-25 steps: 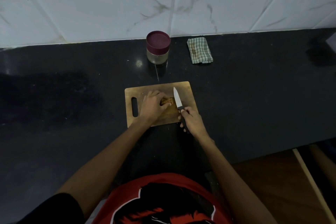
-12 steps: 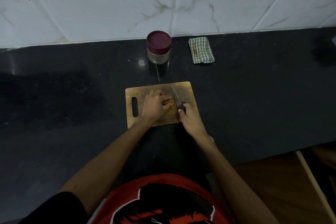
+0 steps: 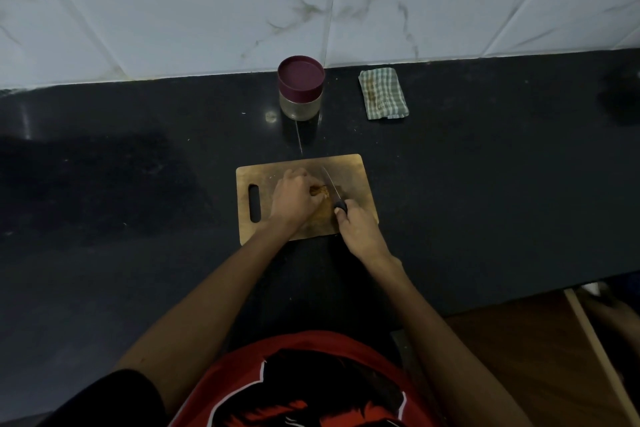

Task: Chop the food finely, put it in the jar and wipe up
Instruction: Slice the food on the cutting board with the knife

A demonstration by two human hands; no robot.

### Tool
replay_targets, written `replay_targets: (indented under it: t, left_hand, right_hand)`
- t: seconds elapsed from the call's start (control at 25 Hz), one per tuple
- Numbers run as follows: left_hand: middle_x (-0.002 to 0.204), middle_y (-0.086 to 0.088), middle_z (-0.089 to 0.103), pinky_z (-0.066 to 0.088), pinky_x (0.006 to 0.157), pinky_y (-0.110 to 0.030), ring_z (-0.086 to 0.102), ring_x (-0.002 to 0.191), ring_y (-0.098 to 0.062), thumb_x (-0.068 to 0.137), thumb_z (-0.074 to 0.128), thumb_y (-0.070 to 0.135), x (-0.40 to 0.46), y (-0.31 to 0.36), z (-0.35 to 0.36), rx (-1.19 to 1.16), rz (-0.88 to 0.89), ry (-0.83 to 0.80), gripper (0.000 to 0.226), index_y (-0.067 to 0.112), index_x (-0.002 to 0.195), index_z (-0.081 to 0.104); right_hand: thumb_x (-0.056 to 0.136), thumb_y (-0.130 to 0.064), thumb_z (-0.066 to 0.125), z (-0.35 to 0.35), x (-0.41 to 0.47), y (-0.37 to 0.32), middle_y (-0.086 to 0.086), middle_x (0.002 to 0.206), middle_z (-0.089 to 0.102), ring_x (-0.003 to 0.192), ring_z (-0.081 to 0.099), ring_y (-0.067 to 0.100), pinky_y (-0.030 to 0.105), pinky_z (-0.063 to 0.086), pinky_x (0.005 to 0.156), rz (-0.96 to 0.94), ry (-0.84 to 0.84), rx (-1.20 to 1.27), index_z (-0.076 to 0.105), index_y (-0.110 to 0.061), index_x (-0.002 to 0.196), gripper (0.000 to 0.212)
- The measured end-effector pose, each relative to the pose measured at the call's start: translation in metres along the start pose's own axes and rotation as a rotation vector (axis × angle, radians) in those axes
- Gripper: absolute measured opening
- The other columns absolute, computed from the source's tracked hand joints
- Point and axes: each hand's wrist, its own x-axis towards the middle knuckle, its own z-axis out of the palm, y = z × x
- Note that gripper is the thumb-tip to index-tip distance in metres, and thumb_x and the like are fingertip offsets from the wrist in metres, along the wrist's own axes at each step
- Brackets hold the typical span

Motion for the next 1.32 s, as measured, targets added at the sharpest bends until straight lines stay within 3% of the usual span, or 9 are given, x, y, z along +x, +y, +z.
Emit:
replay_targets:
  t: [0.4, 0.6, 0.88, 1.12, 1.32]
  left_hand:
    - [0.113, -0.003, 0.061, 0.043, 0.092, -0.03, 0.048, 0.112, -0.019, 0.087, 0.064, 0.016, -0.002, 0.005, -0.003, -0.021, 0.008, -0.005, 0.023, 0.014, 0.109, 0.069]
    - [0.115, -0.002, 0.06, 0.04, 0.093, -0.028, 0.045, 0.113, -0.018, 0.087, 0.063, 0.015, -0.004, 0.005, -0.001, -0.036, 0.0, 0.011, 0.025, 0.013, 0.111, 0.068]
    - [0.116, -0.002, 0.059, 0.04, 0.093, -0.027, 0.043, 0.109, -0.016, 0.087, 0.063, 0.016, -0.006, 0.002, 0.005, -0.07, -0.003, 0.024, 0.025, 0.013, 0.112, 0.068]
    - [0.116, -0.002, 0.059, 0.039, 0.09, -0.024, 0.043, 0.107, -0.017, 0.086, 0.064, 0.014, -0.006, 0.002, 0.006, -0.103, -0.026, 0.022, 0.028, 0.012, 0.115, 0.066]
    - [0.112, -0.001, 0.058, 0.041, 0.09, -0.028, 0.043, 0.104, -0.016, 0.087, 0.064, 0.015, -0.009, 0.001, 0.007, -0.138, -0.029, 0.032, 0.027, 0.013, 0.114, 0.066]
  right_hand:
    - [0.105, -0.028, 0.039, 0.005, 0.005, -0.008, 0.008, 0.104, 0.063, 0.093, 0.063, 0.021, 0.044, 0.054, 0.084, 0.059, -0.058, -0.09, 0.055, -0.011, 0.115, 0.025]
    - [0.104, -0.024, 0.04, 0.003, 0.007, -0.016, 0.009, 0.102, 0.063, 0.091, 0.064, 0.022, 0.037, 0.053, 0.075, 0.084, -0.05, -0.113, 0.055, -0.009, 0.113, 0.023]
    - [0.104, -0.023, 0.041, 0.002, 0.009, -0.024, 0.009, 0.103, 0.064, 0.091, 0.064, 0.021, 0.039, 0.056, 0.079, 0.101, -0.057, -0.151, 0.053, -0.01, 0.115, 0.021]
    - [0.105, -0.025, 0.038, 0.001, -0.001, -0.018, 0.006, 0.099, 0.059, 0.089, 0.061, 0.019, 0.035, 0.047, 0.071, 0.121, -0.089, -0.167, 0.051, -0.011, 0.116, 0.022]
    - [0.103, -0.022, 0.04, 0.001, 0.014, -0.03, 0.008, 0.102, 0.063, 0.09, 0.064, 0.021, 0.035, 0.053, 0.075, 0.129, -0.069, -0.16, 0.055, -0.009, 0.116, 0.024]
